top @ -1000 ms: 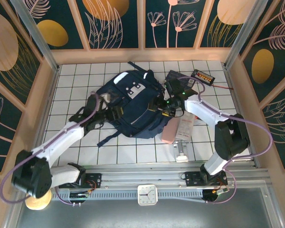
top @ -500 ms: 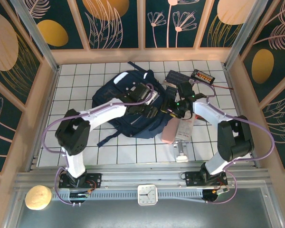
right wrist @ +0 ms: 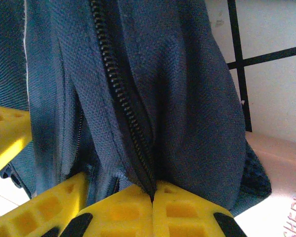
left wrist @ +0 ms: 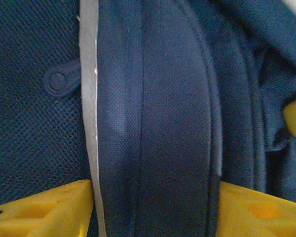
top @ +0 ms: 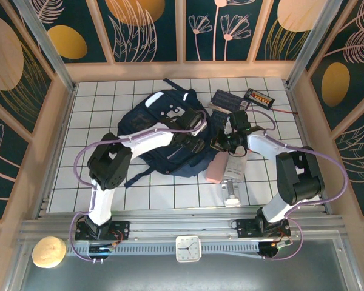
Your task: Pack the student bag
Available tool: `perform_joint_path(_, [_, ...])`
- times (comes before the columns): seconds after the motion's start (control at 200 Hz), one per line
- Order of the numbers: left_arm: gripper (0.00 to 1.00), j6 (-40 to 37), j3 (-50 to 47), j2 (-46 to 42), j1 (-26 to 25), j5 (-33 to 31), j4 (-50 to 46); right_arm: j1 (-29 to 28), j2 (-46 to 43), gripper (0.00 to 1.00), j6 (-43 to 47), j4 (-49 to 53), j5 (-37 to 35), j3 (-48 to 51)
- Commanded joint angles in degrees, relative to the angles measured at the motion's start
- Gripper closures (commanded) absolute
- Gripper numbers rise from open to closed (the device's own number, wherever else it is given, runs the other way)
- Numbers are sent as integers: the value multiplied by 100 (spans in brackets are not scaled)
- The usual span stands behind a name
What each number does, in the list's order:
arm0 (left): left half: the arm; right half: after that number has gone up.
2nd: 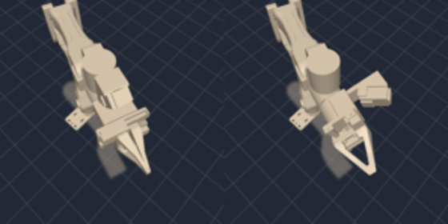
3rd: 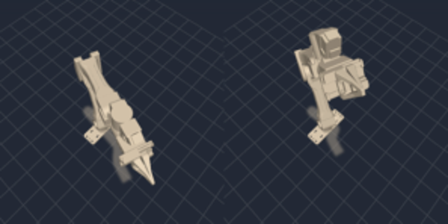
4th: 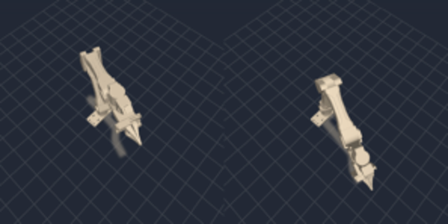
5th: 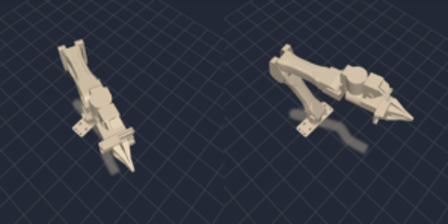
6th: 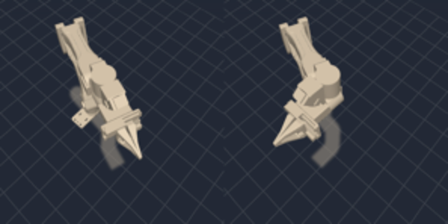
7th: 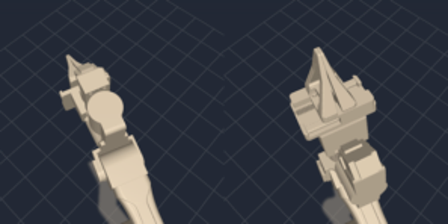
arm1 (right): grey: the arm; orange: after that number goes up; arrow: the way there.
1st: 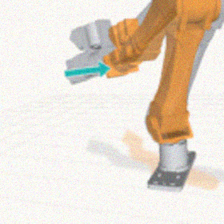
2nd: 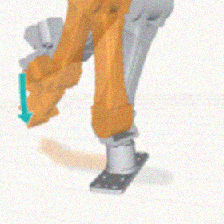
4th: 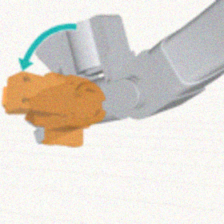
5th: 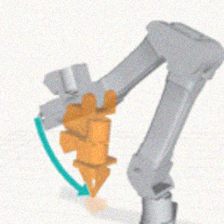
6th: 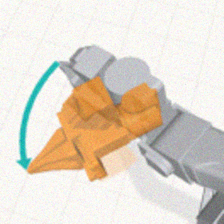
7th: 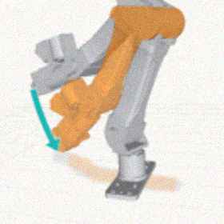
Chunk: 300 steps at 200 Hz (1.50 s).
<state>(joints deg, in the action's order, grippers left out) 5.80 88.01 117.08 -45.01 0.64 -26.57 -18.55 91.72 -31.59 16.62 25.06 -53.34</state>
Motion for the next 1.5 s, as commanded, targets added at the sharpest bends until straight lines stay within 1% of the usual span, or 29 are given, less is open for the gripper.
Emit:
perform_joint_path(0.0, [34, -25, 221, 271, -24, -136, -272, 106, 112, 100, 118, 153, -212, 270])
perform_joint_path(0.09, [29, -42, 339, 482, -51, -231, -401, 110, 144, 100, 127, 113, -195, 282])
perform_joint_path(0.13, [29, -30, 399, 575, -51, -298, -461, 106, 157, 100, 128, 92, -177, 282])
perform_joint_path(0.155, [31, -27, 426, 636, -51, -364, -485, 107, 165, 100, 127, 86, -167, 287])
perform_joint_path(0.175, [36, -10, 451, 677, -51, -439, -513, 111, 170, 100, 127, 79, -168, 281])
perform_joint_path(0.195, [45, 7, 475, 708, -51, -511, -530, 108, 163, 100, 127, 78, -168, 283])
perform_joint_path(0.225, [62, 35, 510, 736, -51, -603, -539, 106, 158, 100, 132, 78, -168, 272])
perform_joint_path(0.325, [100, 132, 682, 733, -34, -748, -708, 107, 127, 100, 145, 78, -190, 313])
perform_joint_path(0.44, [100, 278, 757, 208, 55, -595, -930, 115, -19, 100, 97, 19, -125, 360])
perform_joint_path(0.485, [100, 375, 813, -116, 134, -499, -1051, 114, -153, 88, 39, 0, -132, 353])
perform_joint_path(0.54, [100, 463, 827, -566, 280, -318, -1124, 115, -373, 66, 7, -51, -100, 321])
perform_joint_path(0.59, [100, 543, 817, -975, 436, -84, -1132, 118, -597, 52, -37, -101, -68, 276])
perform_joint_path(0.626, [100, 598, 807, -1212, 543, 48, -1138, 114, -755, 45, -44, -155, -10, 234])
perform_joint_path(0.676, [100, 659, 785, -1513, 730, 404, -1122, 122, -910, 36, -40, -169, 71, 149])
perform_joint_path(0.716, [100, 736, 771, -1699, 837, 533, -1105, 116, -978, 28, -31, -121, 108, 78])
perform_joint_path(0.731, [100, 752, 771, -1758, 863, 585, -1113, 117, -988, 26, -31, -103, 131, 51])
perform_joint_path(0.811, [100, 823, 778, -1863, 973, 845, -1140, 86, -1000, 22, -53, -71, 258, -48])
perform_joint_path(0.841, [100, 834, 757, -2038, 978, 926, -1141, 51, -1002, 22, -77, -124, 283, -70])
perform_joint_path(0.966, [100, 1007, 565, -2173, 1019, 1069, -1026, -207, -794, 21, -220, -385, 324, -276])
perform_joint_path(1.081, [100, 1413, 313, -2356, 1308, 1243, -741, -518, -607, 21, -383, -375, 130, -445])
perform_joint_path(1.121, [100, 1457, 291, -2389, 1398, 1332, -709, -576, -763, 20, -438, -525, 87, -379])
perform_joint_path(1.216, [100, 1318, 371, -2340, 1443, 1294, -888, -590, -1547, 6, -699, -1377, 264, -86])
perform_joint_path(1.236, [100, 1291, 364, -2324, 1443, 1300, -908, -584, -1729, 2, -772, -1573, 306, -39])
perform_joint_path(1.281, [100, 1237, 324, -2321, 1443, 1315, -923, -534, -2088, 1, -915, -1784, 359, -20])
perform_joint_path(1.326, [100, 1217, 280, -2351, 1443, 1339, -918, -401, -2230, 1, -1018, -1577, 368, -137])
perform_joint_path(1.421, [100, 1194, 234, -2470, 1443, 1493, -846, -157, -2247, 1, -870, -520, 272, -449])
perform_joint_path(1.496, [100, 1100, 275, -2514, 1443, 1622, -898, -54, -2200, 2, -674, -248, 439, -444])
